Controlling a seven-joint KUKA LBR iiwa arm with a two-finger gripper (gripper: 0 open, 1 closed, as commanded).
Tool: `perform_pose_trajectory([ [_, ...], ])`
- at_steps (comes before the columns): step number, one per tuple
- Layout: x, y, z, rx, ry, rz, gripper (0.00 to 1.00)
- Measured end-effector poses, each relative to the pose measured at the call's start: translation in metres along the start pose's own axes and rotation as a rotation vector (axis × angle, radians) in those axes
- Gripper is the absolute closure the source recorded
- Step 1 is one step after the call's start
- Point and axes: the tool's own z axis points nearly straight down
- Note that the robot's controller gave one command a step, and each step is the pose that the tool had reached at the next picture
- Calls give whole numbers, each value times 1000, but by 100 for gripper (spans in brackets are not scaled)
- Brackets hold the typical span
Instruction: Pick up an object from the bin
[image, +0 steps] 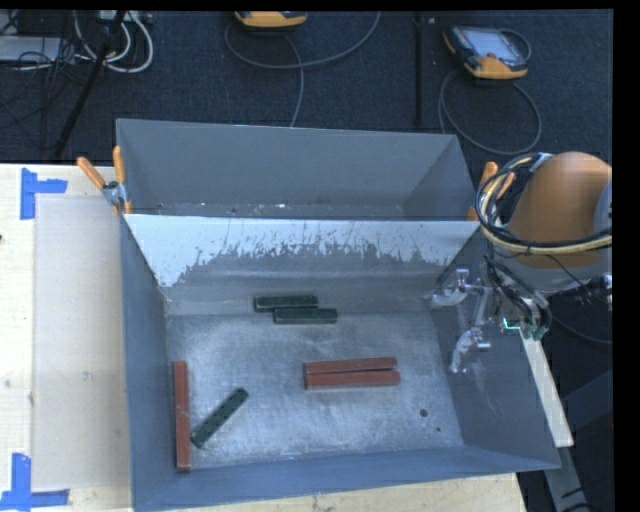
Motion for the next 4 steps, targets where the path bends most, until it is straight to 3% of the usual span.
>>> perform_pose_trajectory([
  [1, -2, 0, -5, 1, -7, -3, 0],
  [2, 17, 35, 37, 3, -11, -83, 0],
  [3, -12, 70, 62, 4, -25, 5, 100],
  [4, -10, 71, 64, 3, -20, 4, 0],
])
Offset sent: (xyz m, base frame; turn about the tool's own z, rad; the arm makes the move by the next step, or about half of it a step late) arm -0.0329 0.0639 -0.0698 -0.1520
